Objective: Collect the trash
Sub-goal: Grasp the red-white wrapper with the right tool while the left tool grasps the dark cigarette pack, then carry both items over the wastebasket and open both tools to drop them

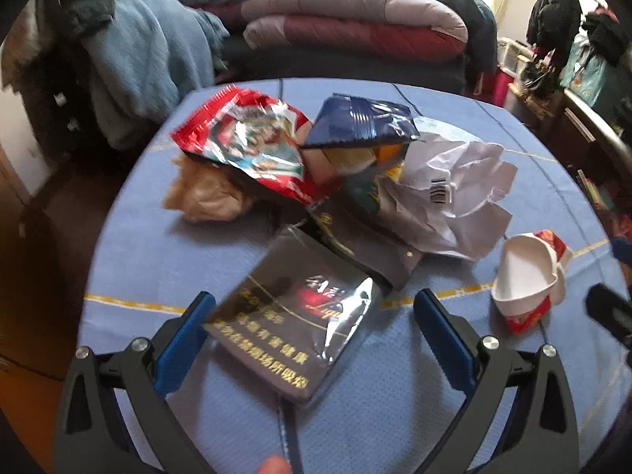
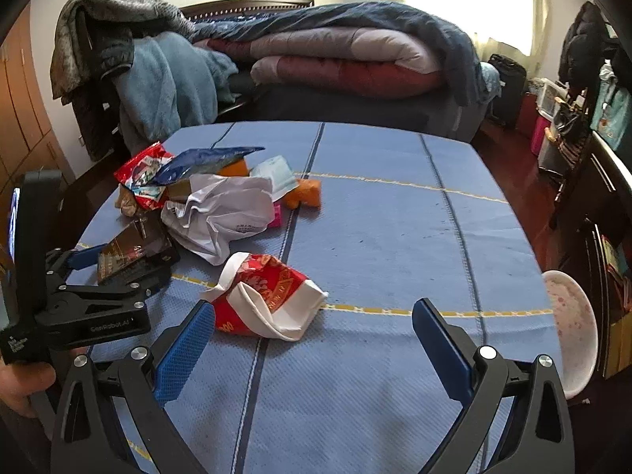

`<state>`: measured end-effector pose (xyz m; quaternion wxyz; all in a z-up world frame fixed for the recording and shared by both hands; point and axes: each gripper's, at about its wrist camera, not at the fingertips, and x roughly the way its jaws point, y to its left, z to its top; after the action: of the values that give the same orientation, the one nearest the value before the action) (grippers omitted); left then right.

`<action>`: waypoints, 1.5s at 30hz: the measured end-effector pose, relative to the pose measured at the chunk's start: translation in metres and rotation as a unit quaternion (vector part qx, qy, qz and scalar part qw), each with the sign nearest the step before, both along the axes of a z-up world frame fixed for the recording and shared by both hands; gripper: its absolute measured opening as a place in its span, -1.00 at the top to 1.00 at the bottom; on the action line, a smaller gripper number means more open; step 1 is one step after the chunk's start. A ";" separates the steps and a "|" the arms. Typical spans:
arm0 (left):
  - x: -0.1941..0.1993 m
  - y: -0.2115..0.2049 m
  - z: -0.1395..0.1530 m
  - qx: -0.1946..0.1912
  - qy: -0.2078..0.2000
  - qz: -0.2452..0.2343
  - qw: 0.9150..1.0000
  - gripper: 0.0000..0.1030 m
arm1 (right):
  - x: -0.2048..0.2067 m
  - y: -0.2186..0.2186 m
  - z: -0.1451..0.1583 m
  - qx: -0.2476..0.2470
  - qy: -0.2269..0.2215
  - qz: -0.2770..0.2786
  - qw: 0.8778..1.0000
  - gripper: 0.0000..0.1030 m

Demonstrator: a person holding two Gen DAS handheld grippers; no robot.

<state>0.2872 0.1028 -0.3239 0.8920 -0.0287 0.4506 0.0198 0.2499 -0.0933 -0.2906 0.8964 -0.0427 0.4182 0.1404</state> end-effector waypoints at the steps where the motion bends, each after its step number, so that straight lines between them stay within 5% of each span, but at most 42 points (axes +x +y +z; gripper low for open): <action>1: -0.001 0.002 0.001 -0.001 -0.006 0.004 1.000 -0.75 | 0.002 0.002 -0.001 0.001 0.002 0.002 1.000 -0.93; 3: 0.000 0.005 0.003 0.006 -0.009 0.010 1.000 -0.49 | 0.006 0.005 -0.003 0.006 0.007 0.009 1.000 -0.93; 6: -0.002 0.012 0.004 -0.006 -0.011 0.009 1.000 -0.37 | 0.013 0.012 -0.008 0.020 0.023 0.021 0.999 -0.93; 14: -0.014 0.036 0.007 -0.042 -0.019 0.048 0.998 -0.34 | 0.030 0.038 -0.022 0.020 0.042 0.033 0.998 -0.93; 17: -0.020 0.038 0.011 -0.050 -0.025 0.046 0.997 -0.31 | 0.034 0.044 -0.030 0.011 0.058 0.034 0.998 -0.73; 28: -0.046 0.019 0.040 -0.084 -0.065 0.021 0.994 -0.32 | 0.016 0.016 -0.017 0.045 0.051 0.031 0.997 -0.71; 35: -0.049 -0.044 0.072 -0.080 -0.090 -0.047 0.992 -0.32 | -0.004 -0.045 0.009 0.063 0.023 -0.022 0.997 -0.71; 45: -0.006 -0.210 0.090 -0.096 -0.084 -0.204 0.971 -0.32 | -0.022 -0.194 0.015 0.072 -0.005 -0.178 0.981 -0.71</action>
<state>0.2809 -0.1069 -0.2337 0.9050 -0.0236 0.3700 -0.2086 0.2277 -0.2871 -0.2754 0.9097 0.0967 0.4037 0.0084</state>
